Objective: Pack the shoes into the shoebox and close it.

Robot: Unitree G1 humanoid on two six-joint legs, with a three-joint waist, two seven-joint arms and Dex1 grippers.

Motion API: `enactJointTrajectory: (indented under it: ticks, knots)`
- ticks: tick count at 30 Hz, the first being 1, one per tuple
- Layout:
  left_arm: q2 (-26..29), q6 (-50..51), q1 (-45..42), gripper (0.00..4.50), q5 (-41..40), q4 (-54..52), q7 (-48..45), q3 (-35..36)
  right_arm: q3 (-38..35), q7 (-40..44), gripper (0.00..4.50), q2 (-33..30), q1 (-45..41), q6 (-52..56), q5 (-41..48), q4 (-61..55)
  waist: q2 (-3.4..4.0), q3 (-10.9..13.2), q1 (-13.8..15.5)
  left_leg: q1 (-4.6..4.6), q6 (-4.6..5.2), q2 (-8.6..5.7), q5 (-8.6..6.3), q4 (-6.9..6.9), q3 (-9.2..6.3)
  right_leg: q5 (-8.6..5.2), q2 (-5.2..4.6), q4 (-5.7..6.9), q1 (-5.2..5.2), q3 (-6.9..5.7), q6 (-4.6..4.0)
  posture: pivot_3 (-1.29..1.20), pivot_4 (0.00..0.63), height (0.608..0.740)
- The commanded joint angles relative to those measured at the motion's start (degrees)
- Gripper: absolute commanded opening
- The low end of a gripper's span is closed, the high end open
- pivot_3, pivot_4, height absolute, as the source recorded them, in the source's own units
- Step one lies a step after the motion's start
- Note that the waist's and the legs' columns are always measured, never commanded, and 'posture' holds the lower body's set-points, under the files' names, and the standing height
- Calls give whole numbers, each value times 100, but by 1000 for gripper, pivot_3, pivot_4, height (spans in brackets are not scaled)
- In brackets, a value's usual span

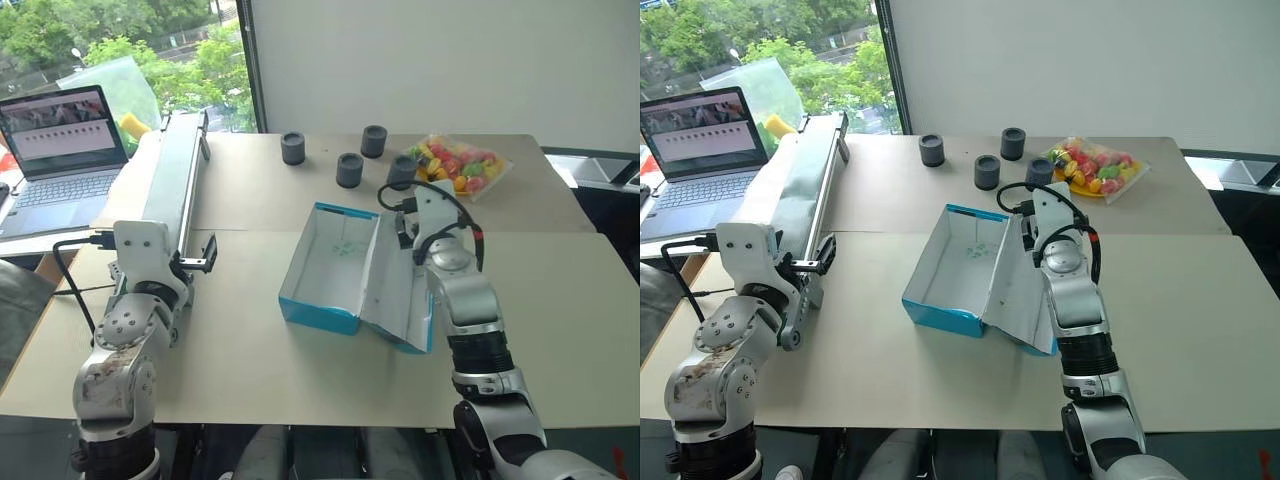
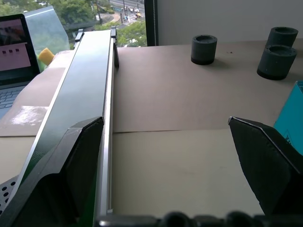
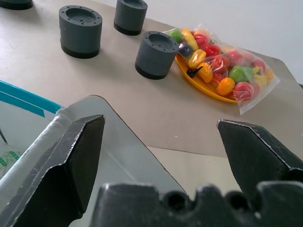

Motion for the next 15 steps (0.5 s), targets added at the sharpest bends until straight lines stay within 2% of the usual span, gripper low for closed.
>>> enactJointTrajectory:
  ticks: [1, 2, 5, 8, 10, 12, 15]
  knots:
    - [67, -83, -167, 4500, 76, -7, 3, -83, -335, -138, 4442, 91, -88, -166, 129, 31, 0, 0, -1, 0, 0, 0, 0, 0, 0, 0, 0, 0, 0, 0, 0, 0, 150, 735]
    - [35, -138, -224, 4500, 147, 117, 41, -166, -479, -112, 4442, 93, -127, -215, 232, 129, 0, 0, 5, 0, 0, 0, 0, 0, 0, 0, 0, 0, 0, 0, 0, 0, 150, 735]
    - [-99, -273, -269, 4500, 314, 412, 311, -65, -472, 736, 4442, 276, -378, -361, 887, 198, 0, 0, 2, 3, 0, -1, 0, 3, 1, 2, 0, 0, 6, 1, 1, 0, 150, 735]
    - [-199, -289, -142, 4500, 264, 571, 465, 328, -27, 2215, 4442, 220, -493, -282, 1681, -381, 0, 0, -61, 2, 1, 8, -1, -1, 8, 3, 8, -1, 0, 9, 1, 0, 150, 735]
    - [-302, -239, -35, 4500, 124, 603, 531, 660, 65, 3197, 4442, 158, -541, 211, 2555, -916, 0, 0, -100, 2, 1, 28, -4, -5, 13, 3, 27, -4, -6, 12, -1, 0, 150, 735]
    - [-287, -238, 154, 4500, 148, 604, 517, 799, 157, 4034, 4442, -42, -571, 734, 3385, -1430, 0, 0, -92, 0, -4, 51, -15, -3, 14, 4, 47, -9, -7, 11, -3, 0, 150, 735]
    - [-287, -206, 356, 4500, 146, 560, 527, 933, 501, 4753, 4442, -495, -524, 948, 3780, -1921, -3, -1, -15, 0, -2, 60, -23, 0, 13, 4, 47, -12, -5, 9, -3, 0, 150, 735]
